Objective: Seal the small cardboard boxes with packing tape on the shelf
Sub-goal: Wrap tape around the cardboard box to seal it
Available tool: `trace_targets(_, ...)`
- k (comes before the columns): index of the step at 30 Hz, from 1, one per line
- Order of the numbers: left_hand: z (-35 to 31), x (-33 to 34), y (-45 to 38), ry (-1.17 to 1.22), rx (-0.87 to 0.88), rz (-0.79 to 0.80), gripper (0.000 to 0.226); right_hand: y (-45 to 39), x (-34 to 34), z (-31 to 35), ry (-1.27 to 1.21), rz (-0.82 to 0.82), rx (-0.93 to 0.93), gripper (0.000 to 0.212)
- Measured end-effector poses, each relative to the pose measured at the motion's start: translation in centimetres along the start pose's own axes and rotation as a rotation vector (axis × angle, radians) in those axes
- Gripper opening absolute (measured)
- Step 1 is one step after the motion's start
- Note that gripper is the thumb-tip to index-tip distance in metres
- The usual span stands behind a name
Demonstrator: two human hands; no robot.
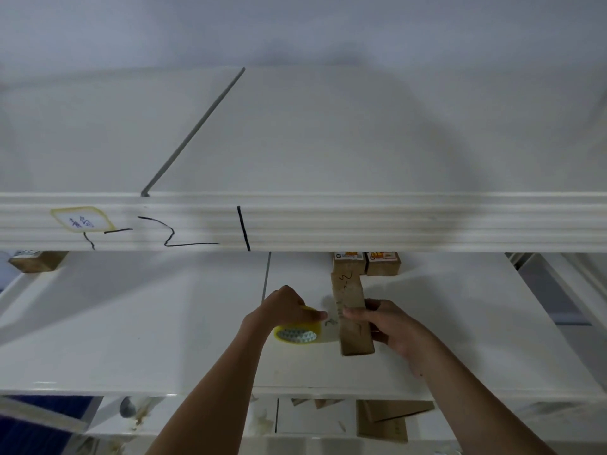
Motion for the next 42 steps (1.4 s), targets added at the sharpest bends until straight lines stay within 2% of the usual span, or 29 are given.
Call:
trace_targets(5,-0.5,0.0,-0.4,0.044,0.022,0.003,0.06,-0.8,0.7,-0.2,-0.117,0.033,0.017,0.043)
trace_targets(8,-0.2,-0.6,-0.3,0.066,0.011,0.041,0.062,-1.1,0.8,0.0,-0.145,0.07,0.034,0.058)
trace_targets(13,-0.6,-1.5,-0.1,-0.006,0.048,0.065,0.058,-1.5,1.8,0.8,-0.03,0.084,0.101,0.062)
trace_targets(16,-1.0,-1.3,-0.4,-0.034,0.075,0.038,0.051,-1.6,3.0,1.1,0.233,-0.055,0.038,0.053)
trace_targets(18,-1.0,-0.9,-0.6,-0.046,0.076,0.013,0.046,-2.1,3.1,0.9,0.308,-0.162,0.009,0.048)
trace_targets(21,-1.0,-0.2,-0.9,-0.012,0.037,-0.041,0.051,-2.7,2.6,0.5,0.309,-0.269,0.056,0.065)
trace_targets(23,-0.7,0.2,-1.1,0.013,0.012,-0.056,0.046,-3.0,2.3,0.4,0.309,-0.297,0.049,0.068)
trace_targets(29,0.6,0.1,-0.8,-0.019,0.008,-0.01,0.042,-3.1,2.0,0.3,0.297,-0.29,0.06,0.034)
trace_targets(34,0.8,0.2,-0.3,-0.004,0.05,0.024,0.049,-3.0,2.0,0.2,0.282,-0.259,0.061,0.037)
trace_targets(38,1.5,-0.1,0.1,0.085,0.047,0.061,0.044,-3.1,0.9,-0.1,0.309,-0.261,0.084,0.04)
trace_targets(42,1.6,-0.9,0.0,0.052,0.046,0.001,0.047,-3.0,1.3,-0.5,0.331,-0.225,0.115,0.043)
Point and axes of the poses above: each hand's wrist, its own y-axis away from the middle knuckle, its own x-axis out of the palm, z = x × y, the point moved 2 cm from there along -y, towards the middle knuckle, and after that the axes turned 1 degree about z, right-handed, at the moved point
